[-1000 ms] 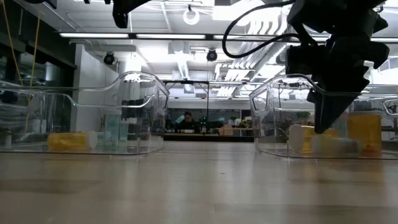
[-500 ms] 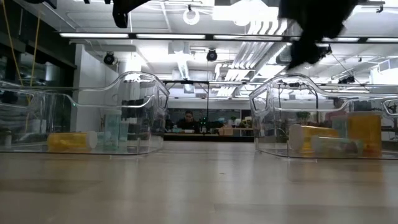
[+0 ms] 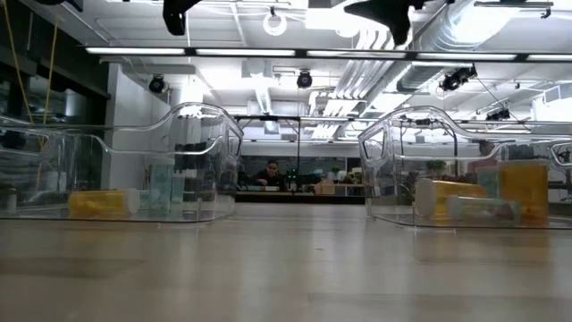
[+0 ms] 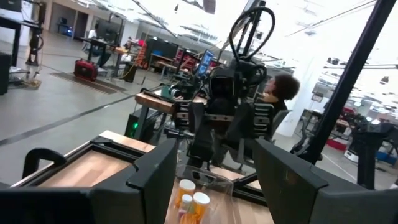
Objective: Pick and place medicine bottles into bin by pill shape (circle, oval)
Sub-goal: Put the blue tablet bottle into the left transparent bin
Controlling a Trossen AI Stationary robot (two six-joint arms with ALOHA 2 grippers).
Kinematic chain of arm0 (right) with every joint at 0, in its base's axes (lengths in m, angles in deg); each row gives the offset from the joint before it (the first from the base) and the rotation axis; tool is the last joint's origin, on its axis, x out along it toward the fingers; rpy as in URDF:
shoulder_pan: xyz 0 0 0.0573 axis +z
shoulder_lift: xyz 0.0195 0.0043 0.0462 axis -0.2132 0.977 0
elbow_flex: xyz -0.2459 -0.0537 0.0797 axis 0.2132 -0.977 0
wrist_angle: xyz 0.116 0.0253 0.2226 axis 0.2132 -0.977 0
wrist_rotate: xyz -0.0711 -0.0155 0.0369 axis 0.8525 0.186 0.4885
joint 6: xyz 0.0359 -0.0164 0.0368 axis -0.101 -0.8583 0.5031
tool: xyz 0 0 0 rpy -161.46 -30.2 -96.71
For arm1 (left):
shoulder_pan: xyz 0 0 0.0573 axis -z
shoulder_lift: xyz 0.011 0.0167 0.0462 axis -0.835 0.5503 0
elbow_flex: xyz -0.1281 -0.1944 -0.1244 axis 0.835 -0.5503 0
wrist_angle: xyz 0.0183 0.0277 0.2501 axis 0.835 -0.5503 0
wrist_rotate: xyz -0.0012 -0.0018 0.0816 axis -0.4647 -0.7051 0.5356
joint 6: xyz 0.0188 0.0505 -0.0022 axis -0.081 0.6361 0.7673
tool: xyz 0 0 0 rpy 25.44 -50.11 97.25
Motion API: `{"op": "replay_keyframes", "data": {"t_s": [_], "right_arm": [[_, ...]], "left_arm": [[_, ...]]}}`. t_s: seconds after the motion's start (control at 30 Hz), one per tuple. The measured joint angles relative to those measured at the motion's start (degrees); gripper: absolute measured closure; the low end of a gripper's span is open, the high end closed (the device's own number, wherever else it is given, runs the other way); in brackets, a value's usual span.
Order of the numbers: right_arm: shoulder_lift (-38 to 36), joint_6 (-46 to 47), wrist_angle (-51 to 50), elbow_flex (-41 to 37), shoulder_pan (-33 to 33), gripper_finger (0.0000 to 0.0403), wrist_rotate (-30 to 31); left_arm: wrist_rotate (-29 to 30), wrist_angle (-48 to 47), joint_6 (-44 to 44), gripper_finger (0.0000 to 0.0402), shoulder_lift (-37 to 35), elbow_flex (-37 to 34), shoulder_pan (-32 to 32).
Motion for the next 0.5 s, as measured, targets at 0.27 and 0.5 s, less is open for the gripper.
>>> {"op": "replay_keyframes", "data": {"t_s": [0.27, 0.5], "right_arm": [[1.2, -10.4, 3.5, -0.3, 0.8, 0.0183, -2.2], [1.2, -11.6, 4.0, -0.3, 0.8, 0.0183, -2.2]], "left_arm": [[0.0, -0.5, 2.8, 0.0202, 0.0, 0.0, 1.1], [1.5, -0.5, 5.0, 0.0202, 0.0, 0.0, 2.3]]}}
